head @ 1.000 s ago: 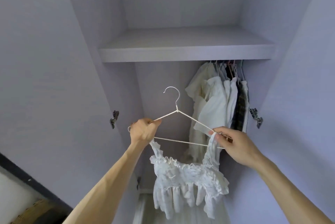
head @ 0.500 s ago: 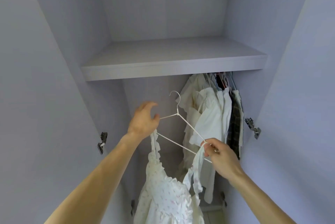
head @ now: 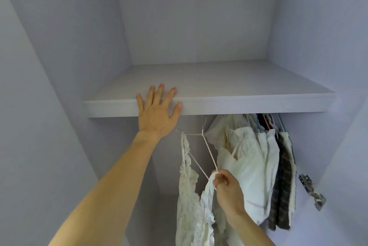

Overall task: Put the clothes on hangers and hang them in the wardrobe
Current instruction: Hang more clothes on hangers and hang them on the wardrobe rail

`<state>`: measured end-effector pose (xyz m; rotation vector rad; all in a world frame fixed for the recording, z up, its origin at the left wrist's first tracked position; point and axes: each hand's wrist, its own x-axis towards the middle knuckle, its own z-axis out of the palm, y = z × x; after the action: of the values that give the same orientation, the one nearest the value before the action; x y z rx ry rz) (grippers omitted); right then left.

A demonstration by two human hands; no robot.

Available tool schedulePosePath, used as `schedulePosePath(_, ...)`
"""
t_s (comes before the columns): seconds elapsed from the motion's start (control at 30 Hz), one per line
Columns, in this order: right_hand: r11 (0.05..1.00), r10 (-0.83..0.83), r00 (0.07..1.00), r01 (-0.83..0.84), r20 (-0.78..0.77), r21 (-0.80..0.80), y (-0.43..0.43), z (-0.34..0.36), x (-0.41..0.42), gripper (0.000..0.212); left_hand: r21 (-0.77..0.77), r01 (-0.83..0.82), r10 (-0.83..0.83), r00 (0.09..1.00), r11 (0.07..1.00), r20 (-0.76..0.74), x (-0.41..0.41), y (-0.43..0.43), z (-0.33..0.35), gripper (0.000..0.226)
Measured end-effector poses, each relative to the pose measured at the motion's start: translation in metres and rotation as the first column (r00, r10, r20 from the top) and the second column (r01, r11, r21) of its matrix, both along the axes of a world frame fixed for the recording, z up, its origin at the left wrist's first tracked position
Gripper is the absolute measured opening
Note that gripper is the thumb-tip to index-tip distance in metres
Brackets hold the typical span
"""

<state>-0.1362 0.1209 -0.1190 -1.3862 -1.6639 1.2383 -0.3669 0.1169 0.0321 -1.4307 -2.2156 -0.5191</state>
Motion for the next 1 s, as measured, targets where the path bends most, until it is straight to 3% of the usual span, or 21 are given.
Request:
schedulePosePath(0.13, 0.998, -0.049, 0.993, 0.052, -0.104, 0.020, 0.034, -0.003, -0.015, 0.023, 0.242, 0.015, 0.009, 0.995, 0.970, -0.100, -0.010, 0.012, -0.023, 0.065)
schedulePosePath(0.37, 0.993, -0.118, 0.948, 0.111, -0.296, -0.041, 0.101, -0.004, -0.041, 0.024, 0.505, 0.098, 0.084, 0.942, 0.858, -0.324, -0.038, 0.038, -0.043, 0.060)
schedulePosePath(0.6, 0.987, -0.161, 0.954, 0.162, -0.251, -0.019, 0.164, 0.005, -0.077, 0.042, 0.525, 0.145, 0.108, 0.900, 0.838, -0.421, -0.048, 0.043, -0.047, 0.057)
schedulePosePath(0.83, 0.983, -0.164, 0.979, 0.173, -0.125, 0.061, 0.166, -0.012, -0.081, 0.034, 0.501, 0.131, 0.097, 0.910, 0.855, -0.402, -0.049, 0.042, -0.044, 0.057)
schedulePosePath(1.0, 0.952, -0.299, 0.943, 0.306, -0.148, 0.026, 0.177, -0.015, -0.075, 0.028, 0.494, 0.127, 0.095, 0.912, 0.860, -0.400, -0.049, 0.042, -0.045, 0.057)
